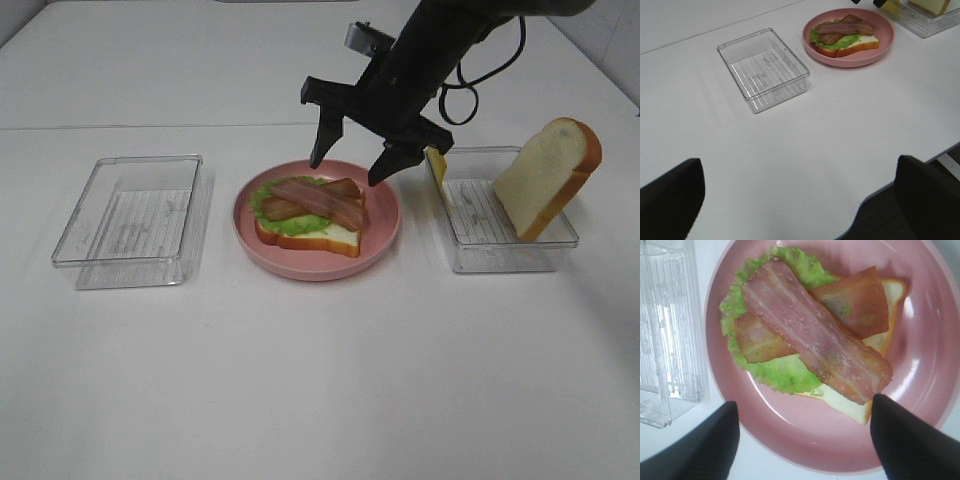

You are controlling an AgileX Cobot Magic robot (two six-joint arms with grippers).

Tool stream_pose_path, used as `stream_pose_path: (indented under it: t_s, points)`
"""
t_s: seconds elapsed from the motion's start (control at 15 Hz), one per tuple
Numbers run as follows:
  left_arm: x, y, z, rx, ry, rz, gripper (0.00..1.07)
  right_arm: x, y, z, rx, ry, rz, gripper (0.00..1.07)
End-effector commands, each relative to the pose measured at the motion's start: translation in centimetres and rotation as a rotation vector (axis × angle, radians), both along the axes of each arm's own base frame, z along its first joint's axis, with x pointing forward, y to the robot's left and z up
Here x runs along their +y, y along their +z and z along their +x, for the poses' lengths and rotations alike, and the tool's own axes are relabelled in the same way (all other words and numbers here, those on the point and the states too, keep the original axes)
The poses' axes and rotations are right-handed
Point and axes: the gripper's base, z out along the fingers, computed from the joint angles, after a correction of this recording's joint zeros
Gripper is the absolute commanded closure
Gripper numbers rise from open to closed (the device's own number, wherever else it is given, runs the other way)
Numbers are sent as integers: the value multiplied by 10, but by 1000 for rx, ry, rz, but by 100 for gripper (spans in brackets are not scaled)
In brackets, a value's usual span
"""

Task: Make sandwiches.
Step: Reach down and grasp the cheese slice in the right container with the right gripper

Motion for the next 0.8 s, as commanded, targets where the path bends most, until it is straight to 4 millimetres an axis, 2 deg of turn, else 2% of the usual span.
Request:
stream_pose_path:
  t_s: [0.07, 0.33, 0.47, 0.6, 0.8]
  points:
    - [0, 0, -1, -13, 2, -11, 9, -10, 31, -6, -72, 50, -66, 37]
    - [0, 0, -1, -13, 2, -11, 9, -34, 66, -15, -165, 86, -278, 37]
    - [0, 0, -1, -13, 2, -11, 9, -45, 69, -13, -175, 67, -326, 38]
    - [0, 0, -1, -13, 2, -11, 9, -60, 66, -6, -161, 30, -309, 41]
    - [0, 0, -1, -13, 2, -11, 9, -76, 67, 7, -230, 9, -264, 47]
